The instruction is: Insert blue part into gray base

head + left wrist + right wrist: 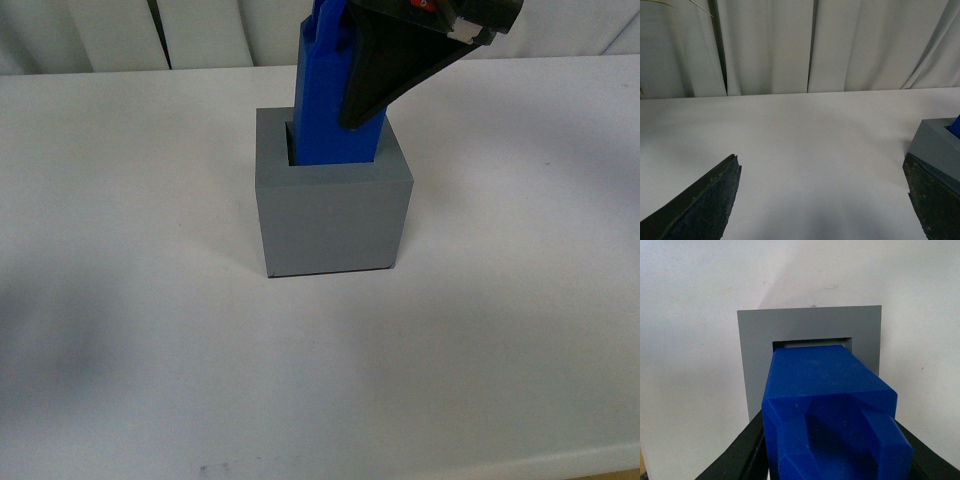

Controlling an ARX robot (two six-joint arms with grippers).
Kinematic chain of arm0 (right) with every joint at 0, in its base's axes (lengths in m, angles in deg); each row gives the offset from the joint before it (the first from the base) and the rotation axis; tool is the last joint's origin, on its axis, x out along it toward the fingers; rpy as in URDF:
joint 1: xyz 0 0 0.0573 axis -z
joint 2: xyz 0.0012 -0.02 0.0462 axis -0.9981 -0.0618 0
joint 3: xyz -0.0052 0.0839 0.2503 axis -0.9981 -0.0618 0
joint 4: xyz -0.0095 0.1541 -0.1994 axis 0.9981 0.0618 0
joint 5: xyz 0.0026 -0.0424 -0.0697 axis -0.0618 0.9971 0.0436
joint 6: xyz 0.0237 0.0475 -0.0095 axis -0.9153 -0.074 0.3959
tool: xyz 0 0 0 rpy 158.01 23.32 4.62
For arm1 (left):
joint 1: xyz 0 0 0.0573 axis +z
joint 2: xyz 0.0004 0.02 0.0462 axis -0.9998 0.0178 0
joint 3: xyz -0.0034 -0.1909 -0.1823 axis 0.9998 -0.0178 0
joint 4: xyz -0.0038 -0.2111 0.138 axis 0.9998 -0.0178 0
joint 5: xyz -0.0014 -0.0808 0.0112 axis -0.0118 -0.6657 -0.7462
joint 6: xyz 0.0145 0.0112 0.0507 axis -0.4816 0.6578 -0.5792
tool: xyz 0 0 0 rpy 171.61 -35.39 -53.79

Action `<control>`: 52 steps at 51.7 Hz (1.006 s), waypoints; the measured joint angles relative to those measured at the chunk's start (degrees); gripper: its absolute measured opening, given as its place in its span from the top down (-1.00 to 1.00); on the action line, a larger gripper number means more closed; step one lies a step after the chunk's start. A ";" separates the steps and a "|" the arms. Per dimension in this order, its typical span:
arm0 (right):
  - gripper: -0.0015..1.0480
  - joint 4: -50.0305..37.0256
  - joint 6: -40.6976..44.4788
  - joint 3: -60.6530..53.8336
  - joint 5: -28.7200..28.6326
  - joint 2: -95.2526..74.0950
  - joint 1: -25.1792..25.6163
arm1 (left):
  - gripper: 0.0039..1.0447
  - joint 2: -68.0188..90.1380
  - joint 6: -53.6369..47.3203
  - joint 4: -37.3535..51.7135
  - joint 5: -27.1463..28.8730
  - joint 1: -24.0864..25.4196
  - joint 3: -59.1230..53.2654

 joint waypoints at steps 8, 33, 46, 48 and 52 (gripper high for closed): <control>0.09 -0.04 0.04 -0.33 0.04 0.00 -0.02 | -0.89 0.00 0.00 0.00 0.00 0.00 0.00; -0.15 -1.09 -0.04 -1.51 -0.07 0.00 -0.07 | -0.89 0.00 0.00 0.00 0.00 0.00 0.00; -0.89 -0.48 -1.64 -0.94 -4.07 0.04 0.39 | -0.89 0.00 0.02 0.00 0.00 0.00 0.00; -0.85 -0.50 -1.66 -0.70 -4.50 0.33 0.63 | -0.89 0.00 0.00 0.00 0.00 0.00 0.00; -0.86 -0.26 -1.73 -0.59 -6.49 1.73 1.77 | -0.89 0.00 0.00 0.00 0.00 0.00 0.00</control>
